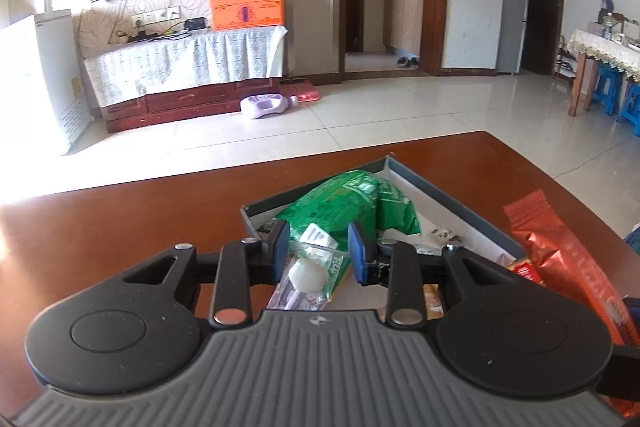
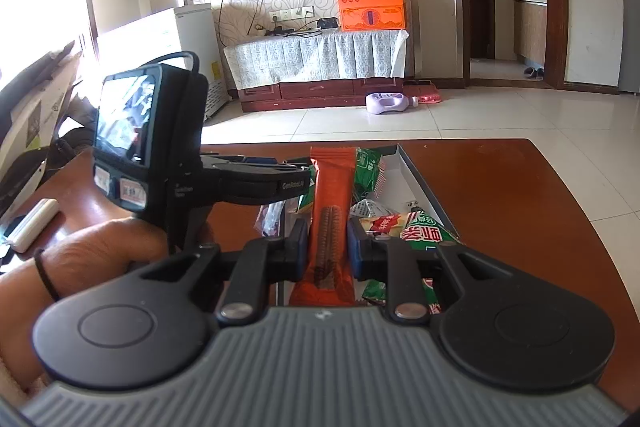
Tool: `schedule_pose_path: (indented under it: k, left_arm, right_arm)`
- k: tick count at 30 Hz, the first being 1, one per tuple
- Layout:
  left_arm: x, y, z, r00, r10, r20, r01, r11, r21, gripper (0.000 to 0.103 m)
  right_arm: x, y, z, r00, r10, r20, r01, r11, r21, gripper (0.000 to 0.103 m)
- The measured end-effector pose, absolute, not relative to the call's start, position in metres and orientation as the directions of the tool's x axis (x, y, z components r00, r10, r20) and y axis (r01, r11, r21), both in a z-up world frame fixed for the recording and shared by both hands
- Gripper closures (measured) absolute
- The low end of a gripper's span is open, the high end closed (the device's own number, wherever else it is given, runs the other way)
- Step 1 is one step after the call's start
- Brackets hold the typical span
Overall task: Organize snacks
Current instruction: 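Carry the pink-label packet and orange bar over the gray box with both grippers, then open the left gripper to drop the pink-label packet into the box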
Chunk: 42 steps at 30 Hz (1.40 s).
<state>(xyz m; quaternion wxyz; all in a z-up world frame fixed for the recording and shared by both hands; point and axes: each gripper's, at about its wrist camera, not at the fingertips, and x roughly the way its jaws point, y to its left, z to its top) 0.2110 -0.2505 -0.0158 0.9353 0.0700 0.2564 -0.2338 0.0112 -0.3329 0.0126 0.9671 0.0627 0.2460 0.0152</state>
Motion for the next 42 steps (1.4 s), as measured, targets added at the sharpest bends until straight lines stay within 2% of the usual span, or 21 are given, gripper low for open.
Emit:
schedule_pose_path:
  k: [9,23,25,26,27,29,36,42]
  left_arm:
    - [0.212,-0.271,-0.017,0.727,-0.462,-0.508,0.524,0.851,-0.024,0.067]
    - [0.236,-0.310,-0.036,0.703,-0.469,-0.534,0.557,0.830,0.003,0.066]
    - [0.239,-0.314,-0.038,0.704,-0.474,-0.530,0.563,0.826,0.008,0.058]
    - [0.240,-0.314,-0.037,0.702,-0.483,-0.523,0.569,0.822,0.005,0.050]
    - [0.240,-0.315,-0.038,0.701,-0.489,-0.519,0.572,0.820,0.001,0.036]
    - [0.239,-0.315,-0.037,0.709,-0.491,-0.506,0.568,0.823,-0.004,0.019]
    - [0.231,-0.310,-0.029,0.722,-0.486,-0.492,0.565,0.825,0.014,0.018]
    - [0.221,-0.269,-0.024,0.739,-0.437,-0.512,0.519,0.855,0.020,0.018]
  right_arm:
    - [0.010,-0.336,0.013,0.880,0.044,-0.473,0.023,0.991,0.135,0.079]
    - [0.012,-0.344,0.004,0.862,0.007,-0.507,0.076,0.987,0.142,0.079]
    - [0.012,-0.345,0.003,0.860,0.002,-0.510,0.081,0.987,0.142,0.079]
    - [0.013,-0.346,0.002,0.859,-0.001,-0.513,0.085,0.986,0.141,0.079]
    - [0.013,-0.346,0.002,0.857,-0.002,-0.515,0.088,0.986,0.142,0.079]
    - [0.012,-0.348,0.000,0.855,-0.005,-0.519,0.094,0.985,0.145,0.079]
    - [0.014,-0.347,-0.001,0.858,-0.001,-0.514,0.096,0.983,0.158,0.079]
    - [0.022,-0.345,-0.006,0.855,0.018,-0.519,0.084,0.981,0.172,0.079]
